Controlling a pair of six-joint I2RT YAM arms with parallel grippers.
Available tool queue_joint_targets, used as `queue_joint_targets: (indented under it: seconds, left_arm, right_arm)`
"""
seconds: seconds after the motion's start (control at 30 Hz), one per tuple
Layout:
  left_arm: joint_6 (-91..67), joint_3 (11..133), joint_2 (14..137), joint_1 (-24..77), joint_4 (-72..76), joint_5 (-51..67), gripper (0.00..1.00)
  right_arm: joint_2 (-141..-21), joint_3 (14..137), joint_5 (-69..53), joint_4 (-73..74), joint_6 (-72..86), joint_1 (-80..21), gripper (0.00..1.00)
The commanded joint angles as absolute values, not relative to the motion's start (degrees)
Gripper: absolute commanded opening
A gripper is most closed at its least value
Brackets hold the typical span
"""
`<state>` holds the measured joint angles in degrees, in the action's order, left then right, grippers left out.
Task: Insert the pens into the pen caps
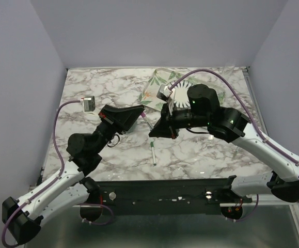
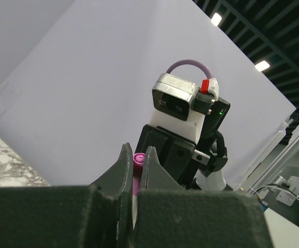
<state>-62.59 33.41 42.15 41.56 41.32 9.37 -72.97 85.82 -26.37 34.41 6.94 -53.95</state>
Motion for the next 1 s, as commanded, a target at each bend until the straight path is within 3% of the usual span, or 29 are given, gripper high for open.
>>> queue_joint_targets:
  seconds: [0.0,0.13,0.2,0.33,0.47,0.5,0.57,0.7,0.8,0.97]
  left_arm:
    - [-63.5,28.9,47.7,50.2,28.0,25.9,0.00]
    - [-59.0,34.3,46.3,48.5,20.6,24.1,0.02]
    - [-53.9,40.9,45.2,47.5,13.6,21.2,0.19]
    - [-46.9,52.5,44.8,46.4,4.5,14.2,0.36]
    - [-41.9,63.7,46.6,46.4,-1.3,10.6,0.54]
    - [-40.0,65.4,47.7,46.3,-4.7,9.1,0.66]
    - [-38.4,68.7,48.3,46.3,-7.7,7.1,0.71]
    - [-35.1,66.5,45.3,46.2,-9.1,2.1,0.80]
    - [-28.9,63.7,42.6,46.3,-12.5,-5.2,0.98]
    - [-19.4,58.8,40.3,46.2,-19.5,-20.1,0.99]
  right_arm:
    - [-71.8,91.3,-14.8,-19.9,5.5,-52.3,0.01]
    - [-71.6,89.6,-17.3,-13.0,6.1,-52.2,0.01]
    - [-70.1,85.5,-18.8,-12.5,6.5,-52.2,0.01]
    - [-64.6,70.0,-19.5,-14.8,8.8,-52.3,0.01]
    - [-59.6,62.5,-19.1,-13.2,11.0,-52.3,0.01]
    - [-57.8,61.3,-18.8,-12.7,12.0,-52.2,0.01]
    - [-55.9,56.8,-16.0,-10.5,14.1,-52.2,0.01]
    - [-51.8,48.0,-8.9,-5.3,22.0,-52.3,0.01]
    - [-51.8,43.0,-1.4,4.1,30.6,-52.3,0.01]
    - [-56.7,35.8,1.8,11.1,40.2,-52.3,0.04]
